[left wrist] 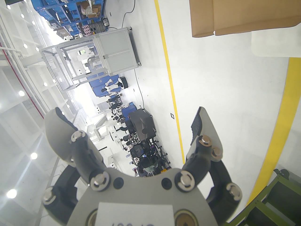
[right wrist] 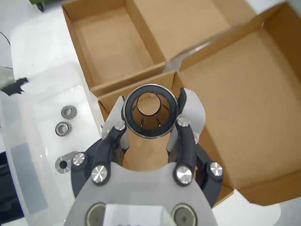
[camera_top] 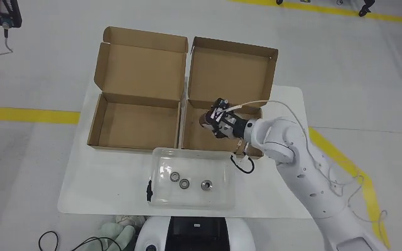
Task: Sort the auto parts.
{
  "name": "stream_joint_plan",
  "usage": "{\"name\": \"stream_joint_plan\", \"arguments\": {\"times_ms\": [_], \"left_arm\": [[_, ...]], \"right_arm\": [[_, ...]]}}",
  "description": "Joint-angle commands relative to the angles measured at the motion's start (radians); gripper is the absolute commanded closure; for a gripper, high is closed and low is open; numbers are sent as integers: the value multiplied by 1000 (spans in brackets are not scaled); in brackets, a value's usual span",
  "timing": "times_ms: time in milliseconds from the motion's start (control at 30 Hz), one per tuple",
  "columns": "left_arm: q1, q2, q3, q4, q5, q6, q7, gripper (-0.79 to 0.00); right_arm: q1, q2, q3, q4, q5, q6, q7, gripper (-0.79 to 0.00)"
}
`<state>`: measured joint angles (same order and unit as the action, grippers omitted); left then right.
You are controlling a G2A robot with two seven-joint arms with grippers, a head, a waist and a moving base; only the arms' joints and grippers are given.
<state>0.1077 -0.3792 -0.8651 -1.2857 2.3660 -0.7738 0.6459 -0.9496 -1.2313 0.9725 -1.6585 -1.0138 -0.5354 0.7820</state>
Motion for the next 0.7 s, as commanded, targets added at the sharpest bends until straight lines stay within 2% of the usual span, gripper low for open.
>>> {"name": "stream_joint_plan", "arguments": {"times_ms": [0, 133, 500, 667], "left_arm": [[0, 0, 0, 0, 0, 0, 0, -785], [0, 0, 0, 0, 0, 0, 0, -785], [0, 0, 0, 0, 0, 0, 0, -785], [0, 0, 0, 0, 0, 0, 0, -785]], "right_arm": [[34, -7, -25, 59, 22, 18, 63, 0], [83, -23, -80, 151, 30, 36, 76, 0], [192, -80, -221, 373, 25, 34, -19, 0], [231, -104, -276, 447, -33, 24, -78, 0]]}}
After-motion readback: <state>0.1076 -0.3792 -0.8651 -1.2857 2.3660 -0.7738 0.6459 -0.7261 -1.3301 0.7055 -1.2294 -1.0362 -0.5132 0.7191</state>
